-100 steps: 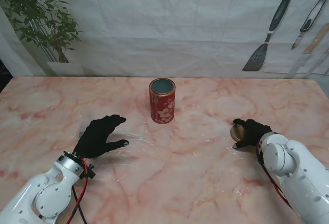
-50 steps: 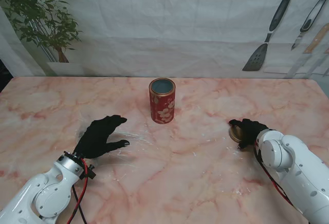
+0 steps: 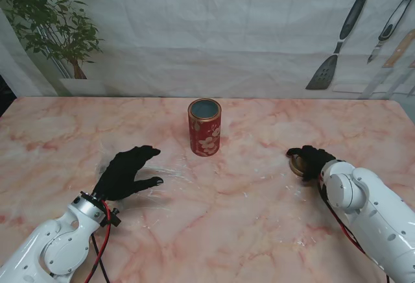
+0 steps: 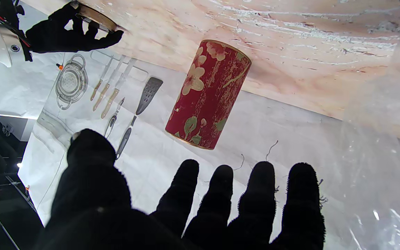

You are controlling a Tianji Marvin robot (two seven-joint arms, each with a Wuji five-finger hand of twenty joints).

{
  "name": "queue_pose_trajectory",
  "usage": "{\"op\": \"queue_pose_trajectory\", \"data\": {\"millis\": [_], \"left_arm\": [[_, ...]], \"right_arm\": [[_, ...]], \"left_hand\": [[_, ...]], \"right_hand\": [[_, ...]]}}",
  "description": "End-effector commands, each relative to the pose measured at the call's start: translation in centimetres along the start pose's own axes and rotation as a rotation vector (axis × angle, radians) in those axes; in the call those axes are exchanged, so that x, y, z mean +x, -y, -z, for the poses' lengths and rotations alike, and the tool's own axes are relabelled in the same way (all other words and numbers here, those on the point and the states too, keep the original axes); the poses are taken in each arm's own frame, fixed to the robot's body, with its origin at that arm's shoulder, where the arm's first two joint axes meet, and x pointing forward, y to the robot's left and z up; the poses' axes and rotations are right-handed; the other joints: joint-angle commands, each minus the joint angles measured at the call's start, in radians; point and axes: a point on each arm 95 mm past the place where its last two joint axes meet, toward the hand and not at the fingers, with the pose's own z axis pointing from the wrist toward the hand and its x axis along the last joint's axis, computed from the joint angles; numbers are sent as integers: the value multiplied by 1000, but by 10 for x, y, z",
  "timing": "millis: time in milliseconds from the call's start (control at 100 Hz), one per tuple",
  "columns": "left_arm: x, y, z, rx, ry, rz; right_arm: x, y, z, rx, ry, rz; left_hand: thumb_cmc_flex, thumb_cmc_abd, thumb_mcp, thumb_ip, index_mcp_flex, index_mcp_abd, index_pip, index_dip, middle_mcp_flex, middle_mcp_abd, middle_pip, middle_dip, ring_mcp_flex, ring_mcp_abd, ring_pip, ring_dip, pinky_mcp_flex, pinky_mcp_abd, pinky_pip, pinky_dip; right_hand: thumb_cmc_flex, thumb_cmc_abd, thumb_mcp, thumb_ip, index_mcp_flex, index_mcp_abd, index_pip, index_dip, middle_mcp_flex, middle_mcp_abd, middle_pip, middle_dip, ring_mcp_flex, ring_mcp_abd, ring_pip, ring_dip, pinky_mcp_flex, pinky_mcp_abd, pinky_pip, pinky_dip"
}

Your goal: Insert tea bags into the tea bag box

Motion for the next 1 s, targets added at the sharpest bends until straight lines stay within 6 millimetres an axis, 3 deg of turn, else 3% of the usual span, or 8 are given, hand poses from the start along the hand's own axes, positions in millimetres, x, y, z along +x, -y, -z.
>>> {"op": "queue_pose_trajectory", "data": {"millis": [0, 110, 260, 280, 330, 400, 580, 990], "left_arm": [[1, 0, -1, -6, -6, 5], [1, 0, -1, -7, -9, 6], [1, 0, -1, -8, -10, 8], [1, 0, -1, -7, -9, 8], [1, 1, -1, -5, -9, 7], [1, 1, 0, -5, -9, 6], [1, 1, 0, -6, -12, 6], [0, 2, -1, -10, -22, 8]], "right_arm": [[-7, 70, -1, 178, 18, -20], [-7, 70, -2, 152, 19, -41], [-7, 70, -4, 135, 13, -67], [-7, 70, -4, 133, 11, -69], [-7, 71, -5, 127, 7, -76], [-7, 71, -6, 116, 1, -80], [-7, 72, -8, 99, -2, -91], [-4, 62, -12, 37, -12, -123]], "left_hand": [[32, 24, 7, 23, 15, -14, 8, 6, 2, -18, 4, -4, 16, -26, -20, 3, 2, -22, 31, 5], [32, 24, 7, 23, 17, -16, 9, 7, 2, -19, 4, -5, 17, -27, -20, 3, 2, -24, 31, 5], [33, 24, 8, 23, 18, -18, 10, 8, 0, -18, 4, -5, 17, -27, -19, 3, 2, -24, 31, 5], [33, 24, 8, 23, 18, -18, 10, 8, 1, -18, 4, -5, 17, -27, -19, 3, 3, -24, 32, 6], [33, 23, 8, 23, 18, -20, 11, 8, 2, -17, 4, -5, 16, -26, -20, 3, 4, -24, 32, 6], [33, 24, 8, 23, 18, -18, 11, 8, 1, -19, 4, -5, 17, -27, -19, 3, 4, -24, 32, 6], [32, 23, 8, 23, 20, -19, 12, 9, 1, -19, 4, -5, 18, -28, -19, 3, 5, -26, 33, 6], [29, 23, 7, 23, 23, -18, 13, 10, 2, -17, 5, -5, 24, -30, -17, 4, 7, -27, 34, 7]], "right_hand": [[85, 22, 111, 51, -8, -29, 127, -55, 52, -27, 186, -8, 370, -297, -26, -59, 51, -75, -9, -63], [119, 26, 156, 47, 4, -33, 338, -184, 55, -38, 335, -38, 408, -296, -12, -62, 89, -100, 3, -80], [165, 34, 190, 39, 60, -32, 412, -206, 105, -57, 403, -32, 462, -304, 2, -61, 134, -119, 12, -86], [182, 18, 200, 11, 63, -32, 434, -240, 114, -60, 410, -42, 473, -308, 6, -62, 139, -116, 58, -207], [203, -5, 213, -28, 63, -30, 445, -251, 125, -62, 416, -43, 486, -313, 11, -59, 148, -114, 95, -284], [238, -50, 235, -76, 71, -25, 456, -251, 143, -62, 426, -42, 512, -318, 27, -50, 159, -116, 151, -335], [300, -100, 250, -149, 91, -27, 466, -246, 180, -63, 440, -42, 557, -323, 55, -39, 187, -134, 212, -357], [332, -115, 274, -181, 116, -15, 473, -240, 233, -67, 447, -43, 600, -321, 63, -44, 215, -129, 234, -364]]}}
